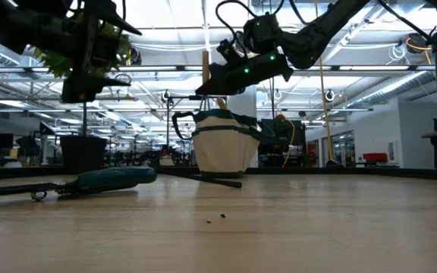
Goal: Pick & Place Garden tools in Gardening bag
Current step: Put the brown hand rake into the brown gardening bag
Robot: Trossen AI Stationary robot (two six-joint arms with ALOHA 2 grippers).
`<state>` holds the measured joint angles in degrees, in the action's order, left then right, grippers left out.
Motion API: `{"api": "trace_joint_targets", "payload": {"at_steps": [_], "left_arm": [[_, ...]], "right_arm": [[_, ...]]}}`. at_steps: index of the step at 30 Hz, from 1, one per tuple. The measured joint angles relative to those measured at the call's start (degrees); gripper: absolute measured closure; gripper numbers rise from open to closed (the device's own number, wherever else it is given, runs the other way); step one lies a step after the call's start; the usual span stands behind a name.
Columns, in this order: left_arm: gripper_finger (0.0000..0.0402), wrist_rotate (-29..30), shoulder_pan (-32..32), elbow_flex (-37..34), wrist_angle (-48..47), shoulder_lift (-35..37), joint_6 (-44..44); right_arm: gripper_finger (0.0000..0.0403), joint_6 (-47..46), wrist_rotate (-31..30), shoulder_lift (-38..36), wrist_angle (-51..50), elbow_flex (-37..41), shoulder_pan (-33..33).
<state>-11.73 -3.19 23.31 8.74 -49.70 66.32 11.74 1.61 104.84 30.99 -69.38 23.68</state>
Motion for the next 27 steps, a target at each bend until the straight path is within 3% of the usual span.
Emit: {"api": "trace_joint_targets", "payload": {"at_steps": [16,22,27], "left_arm": [[0.0036,2.30,-1.21,-0.02,-4.43,7.12,-26.73],[0.0036,3.32,-4.05,-0.02,-11.67,7.14,-28.50],[0.0036,3.32,-5.99,-0.02,-11.95,7.14,-29.10]], "right_arm": [[0.0344,0.93,-1.51,0.02,-4.57,-0.02,1.00],[0.0344,0.93,-1.37,0.10,-4.66,-0.01,1.00],[0.0344,0.91,-1.29,0.10,-4.66,0.05,1.46]]}}
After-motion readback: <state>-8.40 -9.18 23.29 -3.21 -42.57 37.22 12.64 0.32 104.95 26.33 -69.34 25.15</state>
